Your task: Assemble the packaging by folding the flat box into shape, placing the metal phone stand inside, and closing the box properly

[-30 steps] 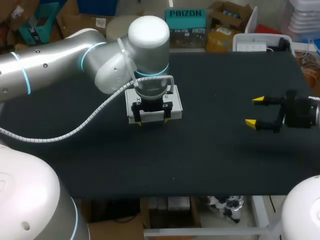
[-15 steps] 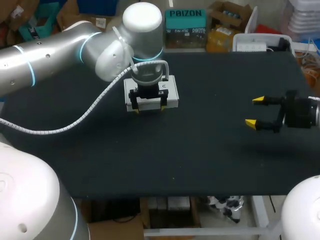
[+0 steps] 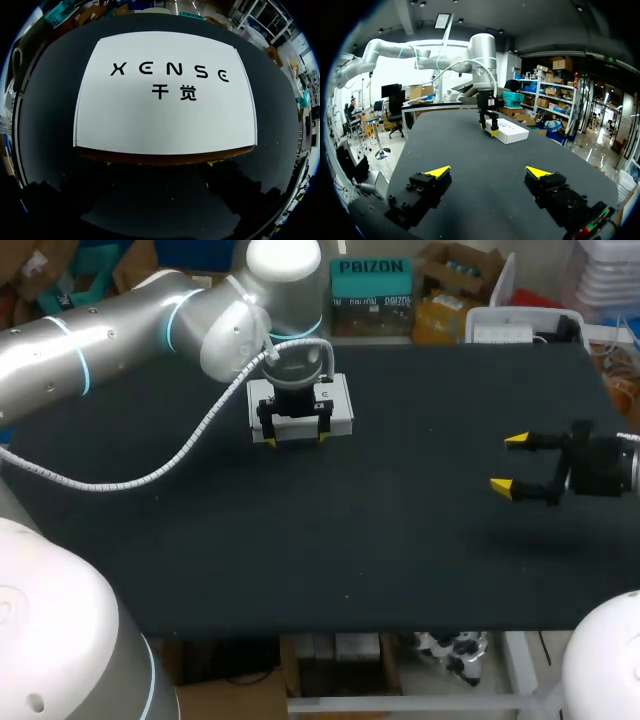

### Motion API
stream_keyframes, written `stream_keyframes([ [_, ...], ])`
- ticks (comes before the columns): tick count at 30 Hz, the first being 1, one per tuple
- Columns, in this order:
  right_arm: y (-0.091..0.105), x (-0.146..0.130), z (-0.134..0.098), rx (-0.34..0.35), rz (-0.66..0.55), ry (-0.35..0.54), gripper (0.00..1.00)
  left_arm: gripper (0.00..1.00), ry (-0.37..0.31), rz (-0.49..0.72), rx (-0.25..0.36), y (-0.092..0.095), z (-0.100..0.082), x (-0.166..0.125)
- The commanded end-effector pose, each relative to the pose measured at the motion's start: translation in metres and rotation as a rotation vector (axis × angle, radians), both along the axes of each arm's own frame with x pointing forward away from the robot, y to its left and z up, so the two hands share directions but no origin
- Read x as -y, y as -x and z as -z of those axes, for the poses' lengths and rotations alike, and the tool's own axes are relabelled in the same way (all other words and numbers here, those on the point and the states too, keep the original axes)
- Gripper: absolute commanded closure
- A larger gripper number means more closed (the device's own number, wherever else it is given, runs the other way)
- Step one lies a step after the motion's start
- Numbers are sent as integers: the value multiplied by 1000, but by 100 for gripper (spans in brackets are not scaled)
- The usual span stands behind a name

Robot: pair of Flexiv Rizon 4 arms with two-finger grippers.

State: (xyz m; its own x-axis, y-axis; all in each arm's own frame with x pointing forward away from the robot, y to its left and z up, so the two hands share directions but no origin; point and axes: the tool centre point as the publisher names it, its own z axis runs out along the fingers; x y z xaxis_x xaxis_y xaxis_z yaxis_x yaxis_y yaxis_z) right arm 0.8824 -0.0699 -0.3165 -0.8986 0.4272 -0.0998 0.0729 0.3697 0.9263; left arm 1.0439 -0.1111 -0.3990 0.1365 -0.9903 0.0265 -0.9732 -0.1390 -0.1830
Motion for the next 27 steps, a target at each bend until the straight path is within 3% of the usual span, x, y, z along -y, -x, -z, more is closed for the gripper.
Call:
stream_keyframes([
  [1,0,2,0,2,-3,-5,0,0,-2,-1,-25,-15,-1,0],
  [15,0,2,0,2,-3,-5,0,0,15,21,2,-32,-12,-7],
  [19,0,2,0,2,-3,-5,0,0,28,61,39,-16,-17,-8],
  [27,0,2,0,2,-3,-5,0,0,64,193,196,31,-47,-15],
])
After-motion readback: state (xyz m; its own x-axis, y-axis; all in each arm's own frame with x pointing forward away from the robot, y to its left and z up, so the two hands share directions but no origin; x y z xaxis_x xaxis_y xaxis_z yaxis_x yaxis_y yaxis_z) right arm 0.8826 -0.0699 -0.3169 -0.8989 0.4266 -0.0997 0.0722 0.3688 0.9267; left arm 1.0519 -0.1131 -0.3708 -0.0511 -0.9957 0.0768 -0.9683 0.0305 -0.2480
